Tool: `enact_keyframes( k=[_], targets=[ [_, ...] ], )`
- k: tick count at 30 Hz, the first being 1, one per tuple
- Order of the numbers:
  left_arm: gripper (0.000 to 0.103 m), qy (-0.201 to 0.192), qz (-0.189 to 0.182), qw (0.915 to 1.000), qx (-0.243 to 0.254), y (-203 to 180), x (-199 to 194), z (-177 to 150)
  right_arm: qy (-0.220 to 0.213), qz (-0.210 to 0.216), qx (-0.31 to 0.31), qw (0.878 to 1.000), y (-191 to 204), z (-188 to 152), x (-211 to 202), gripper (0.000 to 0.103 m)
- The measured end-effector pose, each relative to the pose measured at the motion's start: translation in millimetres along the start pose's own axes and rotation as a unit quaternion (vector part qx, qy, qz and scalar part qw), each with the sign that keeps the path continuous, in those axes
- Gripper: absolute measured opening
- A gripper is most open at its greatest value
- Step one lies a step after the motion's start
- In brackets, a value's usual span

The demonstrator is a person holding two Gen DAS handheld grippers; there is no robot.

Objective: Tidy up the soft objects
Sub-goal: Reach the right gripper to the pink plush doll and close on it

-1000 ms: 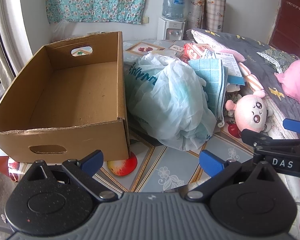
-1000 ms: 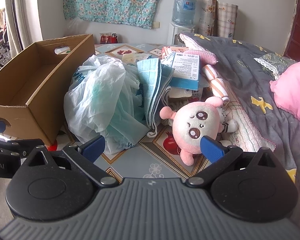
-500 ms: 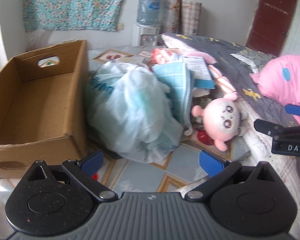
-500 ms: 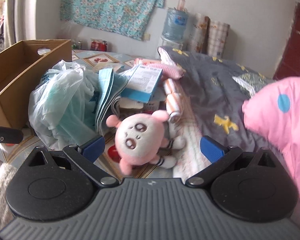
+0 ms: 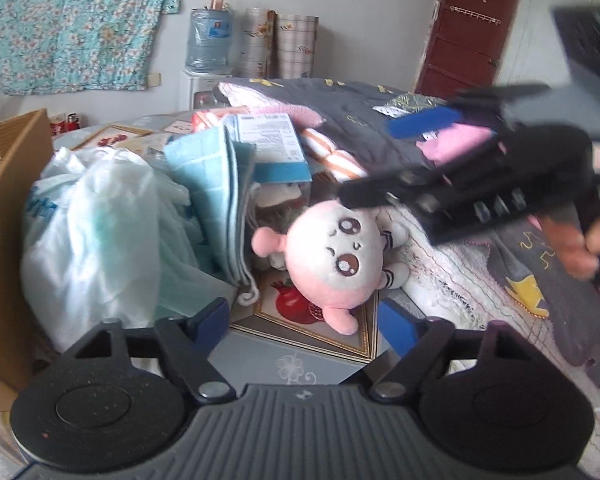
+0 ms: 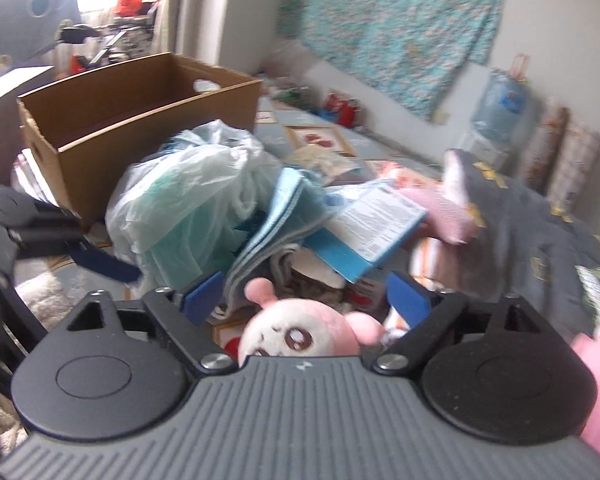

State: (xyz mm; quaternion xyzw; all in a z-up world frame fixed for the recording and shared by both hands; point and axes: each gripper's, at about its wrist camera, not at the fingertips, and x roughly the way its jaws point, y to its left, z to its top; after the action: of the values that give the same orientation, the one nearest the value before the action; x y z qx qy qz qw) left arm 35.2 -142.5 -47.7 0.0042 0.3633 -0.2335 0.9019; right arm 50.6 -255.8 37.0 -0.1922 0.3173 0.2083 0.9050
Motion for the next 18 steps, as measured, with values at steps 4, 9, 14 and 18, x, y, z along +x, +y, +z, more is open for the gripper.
enact_keyframes(
  k=[4, 9, 14, 18],
  targets=[
    [0.060, 0.020, -0.016, 0.9995, -0.018, 7, 21, -7, 0.047, 0.059, -0.021, 0.997, -6, 15, 41, 0.050],
    [0.055, 0.029, -0.034, 0.9988, -0.019, 9, 32, -12, 0.123, 0.117, -0.061, 0.984, 3, 20, 93, 0.039],
    [0.055, 0.030, -0.048, 0.9984, -0.009, 7, 40, -10, 0.189, 0.123, -0.094, 0.970, 12, 18, 127, 0.028],
    [0.055, 0.030, -0.056, 0.9980, -0.005, 8, 45, -8, 0.211, 0.117, -0.093, 0.966, 11, 15, 139, 0.016]
  ],
)
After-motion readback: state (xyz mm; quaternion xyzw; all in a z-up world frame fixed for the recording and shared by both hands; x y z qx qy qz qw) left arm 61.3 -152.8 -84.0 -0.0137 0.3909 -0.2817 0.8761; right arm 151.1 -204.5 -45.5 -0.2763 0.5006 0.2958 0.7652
